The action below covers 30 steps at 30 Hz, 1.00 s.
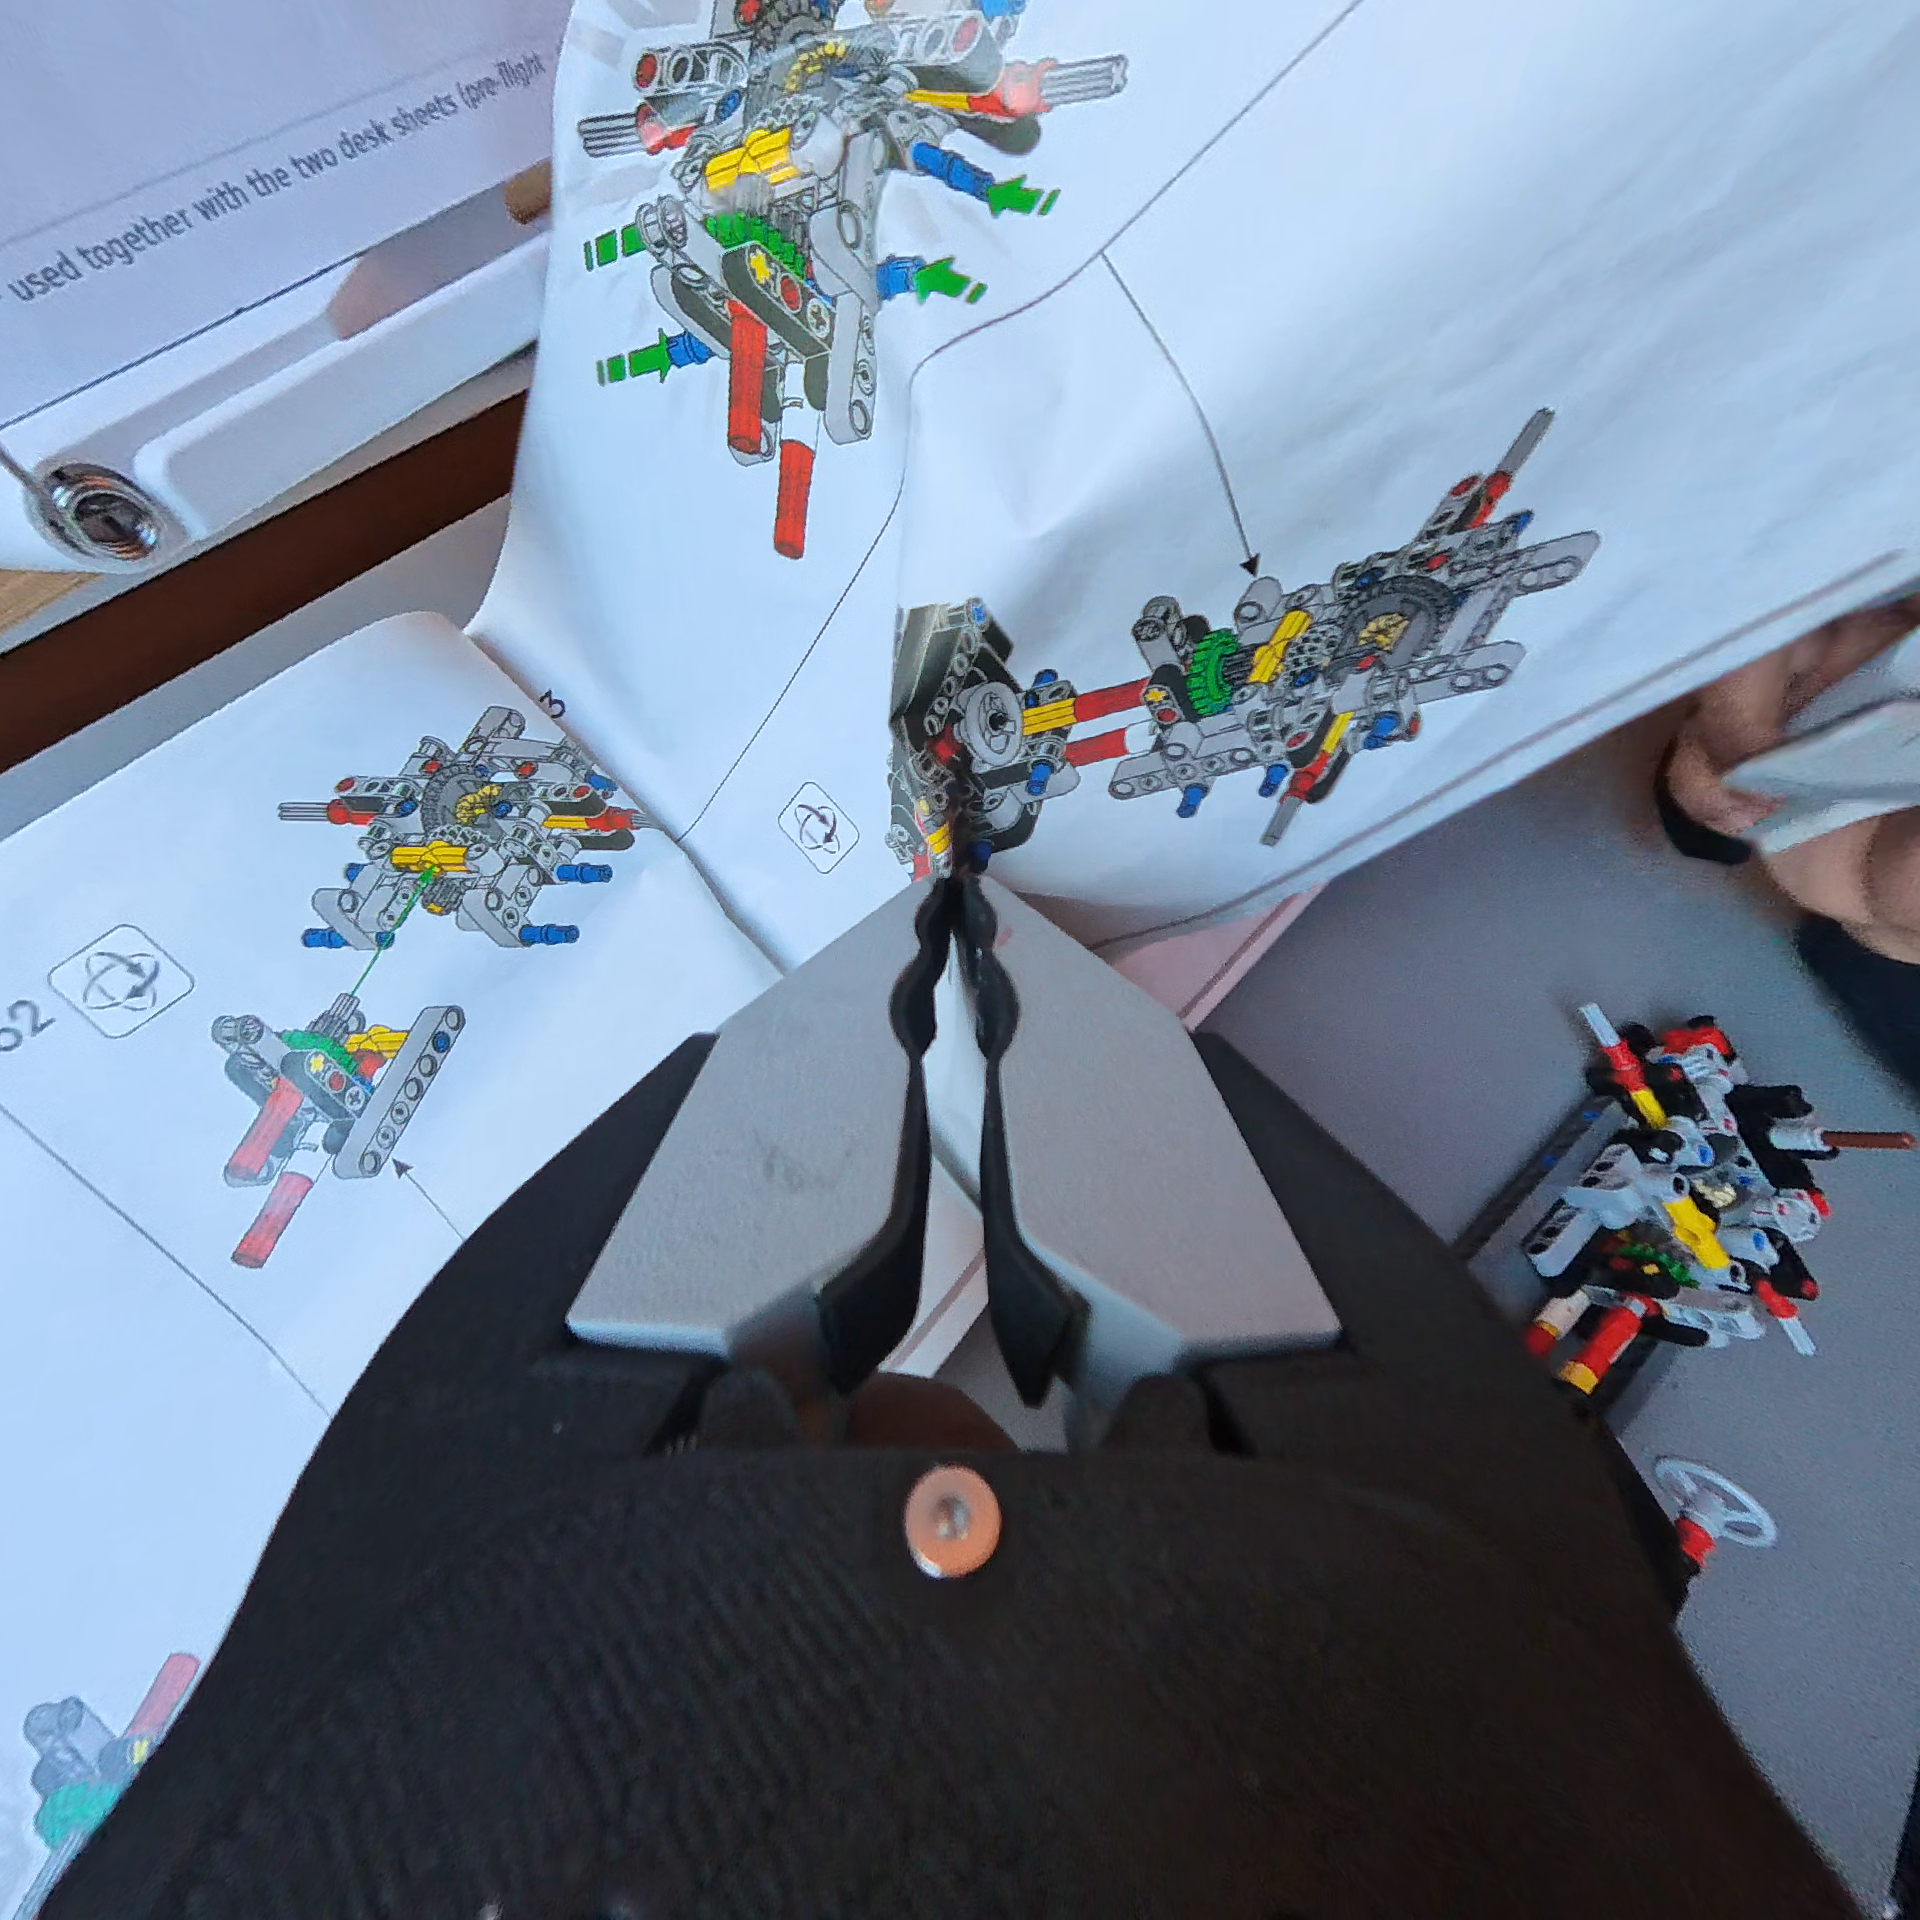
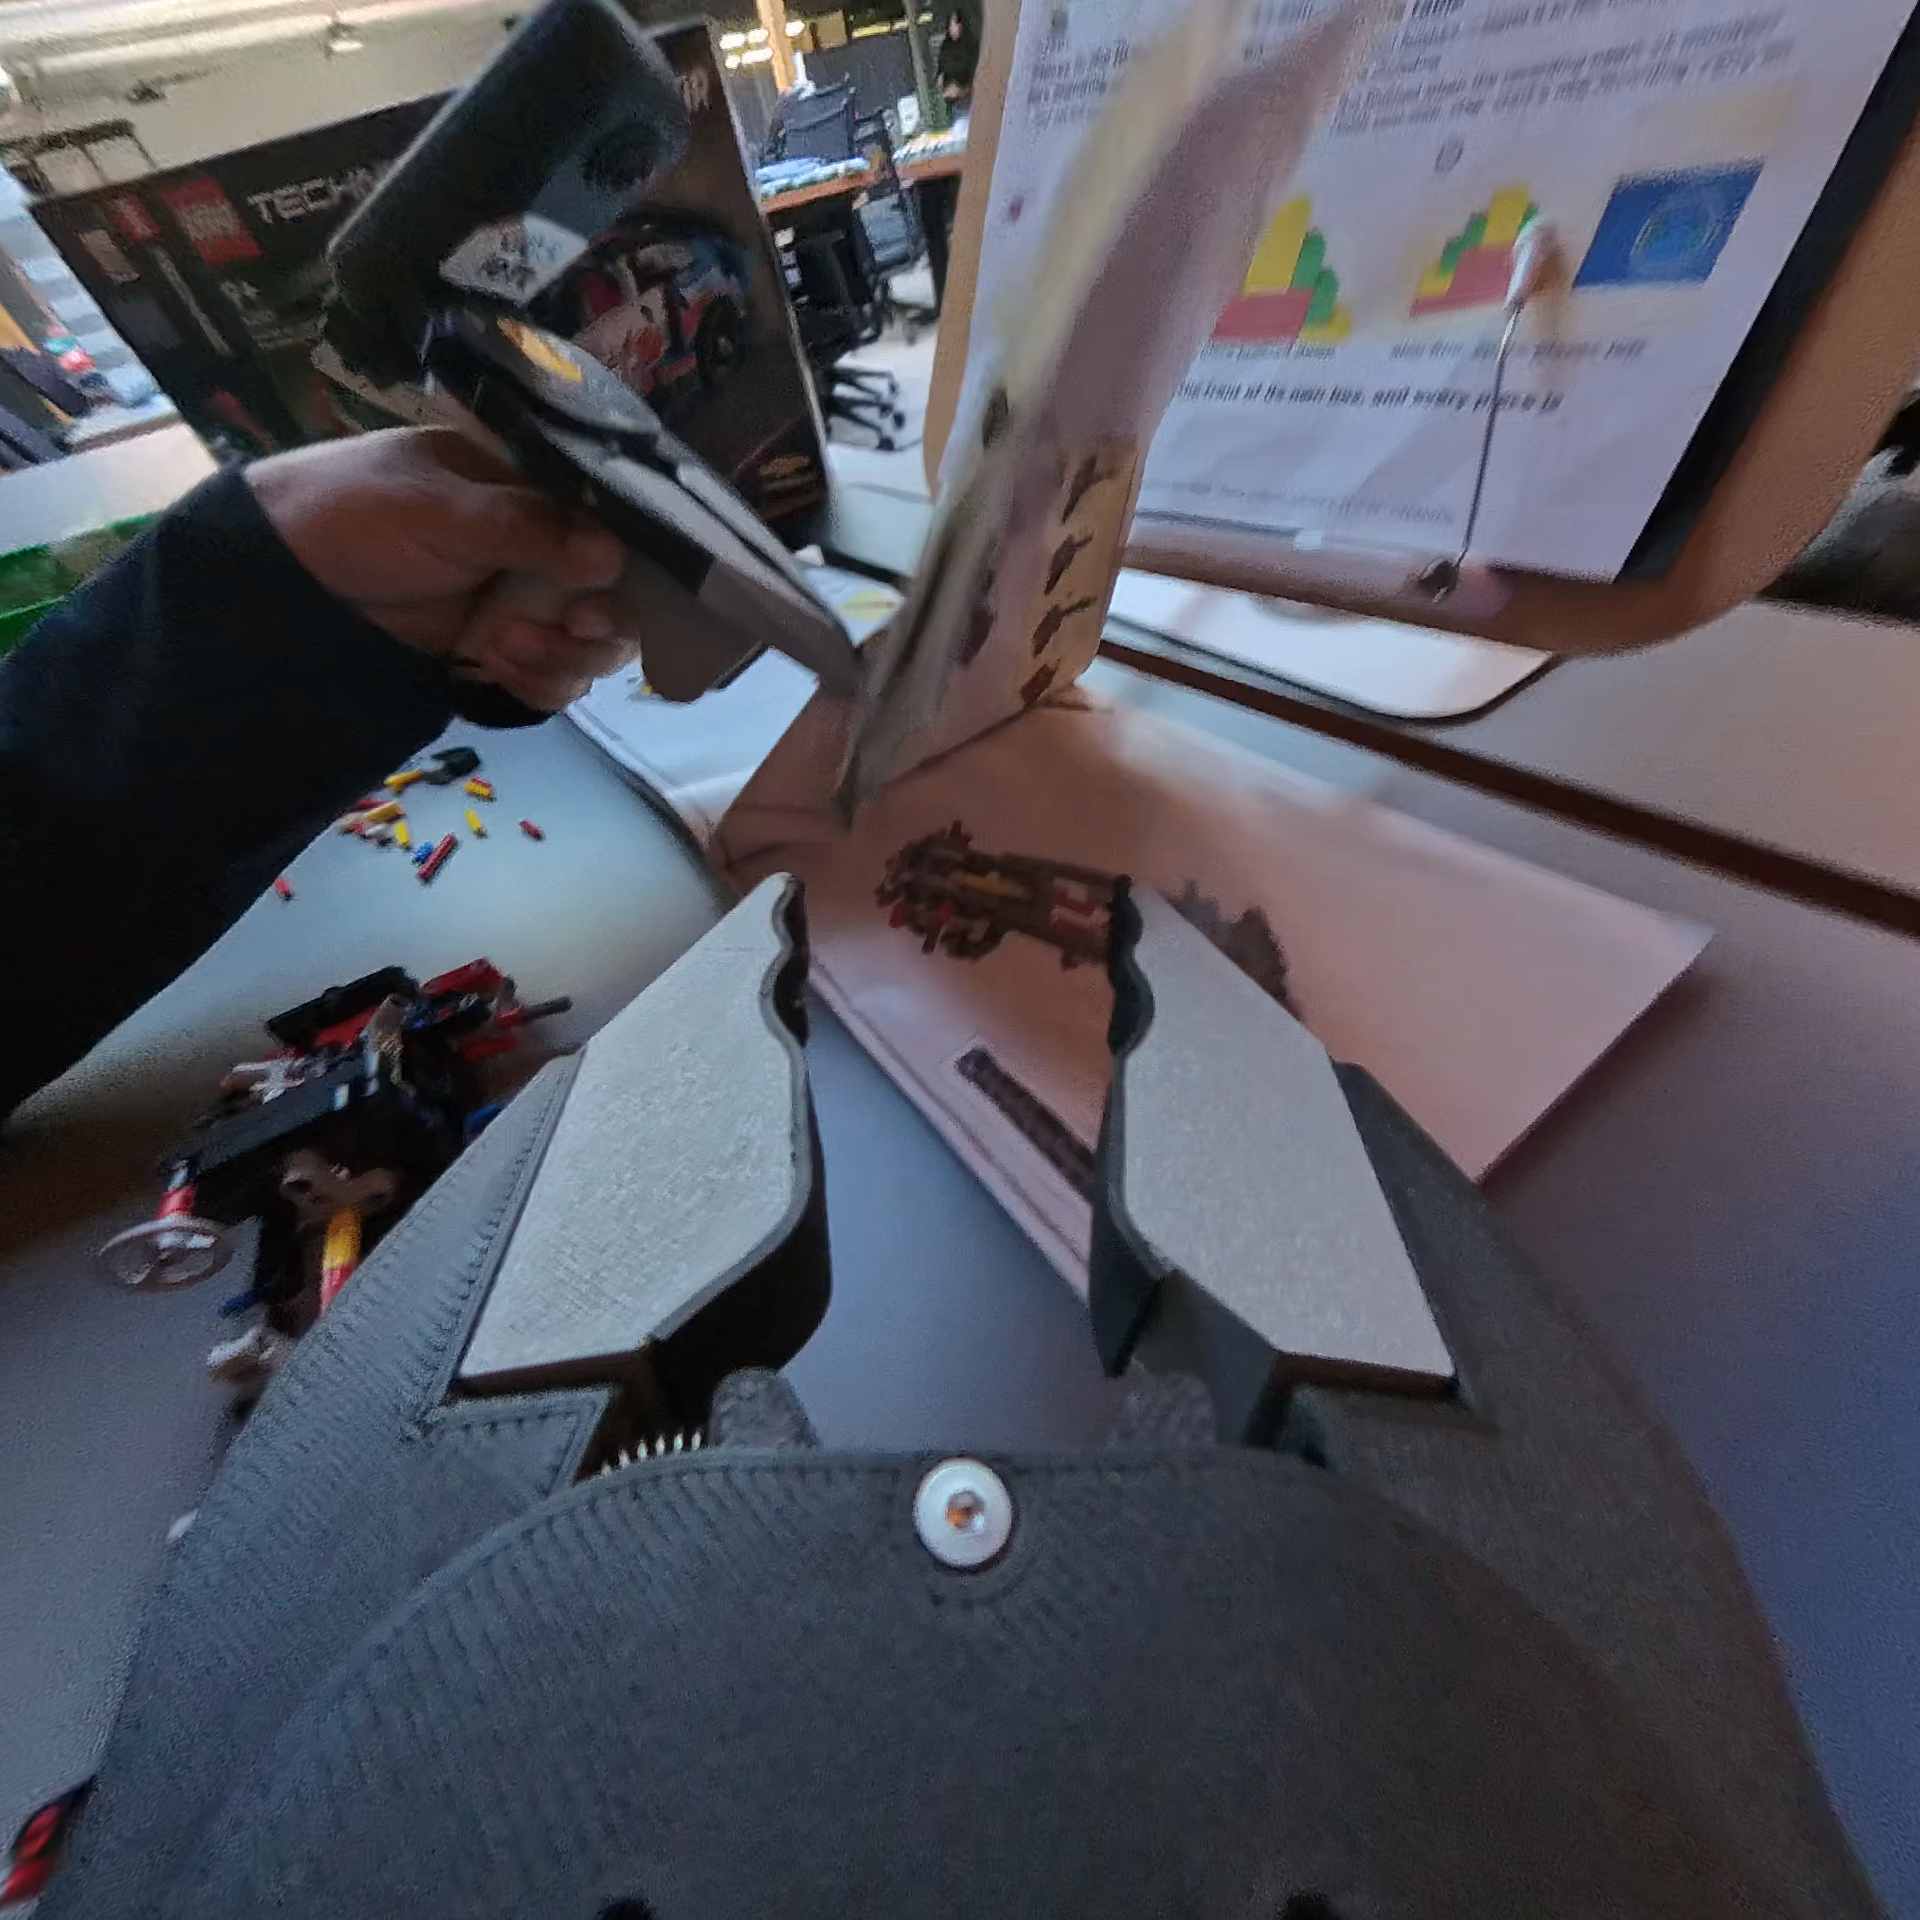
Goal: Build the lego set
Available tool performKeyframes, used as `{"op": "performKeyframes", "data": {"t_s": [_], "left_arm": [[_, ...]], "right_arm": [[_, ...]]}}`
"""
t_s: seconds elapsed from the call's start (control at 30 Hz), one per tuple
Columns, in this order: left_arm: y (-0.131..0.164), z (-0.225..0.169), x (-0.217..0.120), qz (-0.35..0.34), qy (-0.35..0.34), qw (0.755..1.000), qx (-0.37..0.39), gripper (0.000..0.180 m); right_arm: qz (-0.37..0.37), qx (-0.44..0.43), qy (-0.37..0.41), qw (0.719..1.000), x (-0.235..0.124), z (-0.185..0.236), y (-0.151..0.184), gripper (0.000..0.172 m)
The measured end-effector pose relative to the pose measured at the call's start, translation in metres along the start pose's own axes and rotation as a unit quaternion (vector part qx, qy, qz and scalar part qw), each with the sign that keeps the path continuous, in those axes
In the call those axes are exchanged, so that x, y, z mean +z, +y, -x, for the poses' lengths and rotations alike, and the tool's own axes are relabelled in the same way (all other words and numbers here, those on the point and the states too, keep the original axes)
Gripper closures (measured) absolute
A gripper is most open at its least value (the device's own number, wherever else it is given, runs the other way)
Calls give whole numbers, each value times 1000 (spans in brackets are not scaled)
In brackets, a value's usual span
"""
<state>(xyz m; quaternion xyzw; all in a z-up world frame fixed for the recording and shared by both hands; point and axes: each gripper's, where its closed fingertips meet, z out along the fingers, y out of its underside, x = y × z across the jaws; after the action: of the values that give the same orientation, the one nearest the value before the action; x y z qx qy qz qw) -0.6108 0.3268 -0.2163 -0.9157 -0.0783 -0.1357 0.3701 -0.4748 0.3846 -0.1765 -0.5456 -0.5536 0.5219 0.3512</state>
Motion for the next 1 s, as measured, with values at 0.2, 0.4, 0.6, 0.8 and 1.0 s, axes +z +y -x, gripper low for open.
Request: {"op": "performKeyframes", "data": {"t_s": [0.2, 0.4, 0.6, 0.8, 1.0], "left_arm": [[1, -2, 4, 4, 3, 1000, 3, 180], [2, -3, 5, 5, 7, 1000, 1, 180], [2, -2, 4, 4, 8, 1000, 0, 180], [2, 0, -4, 2, 11, 1000, -8, 177], [2, 24, -35, 2, -77, 997, -1, 170]], "right_arm": [[-64, -20, -1, 998, -21, -6, -45, 125], [-6, 64, -7, 998, -9, -24, -20, 136], [0, 98, -32, 995, 1, -21, -10, 172], [-12, 129, -39, 991, -3, -21, -9, 172], [-16, 127, -40, 991, -7, -15, -8, 172]]}}
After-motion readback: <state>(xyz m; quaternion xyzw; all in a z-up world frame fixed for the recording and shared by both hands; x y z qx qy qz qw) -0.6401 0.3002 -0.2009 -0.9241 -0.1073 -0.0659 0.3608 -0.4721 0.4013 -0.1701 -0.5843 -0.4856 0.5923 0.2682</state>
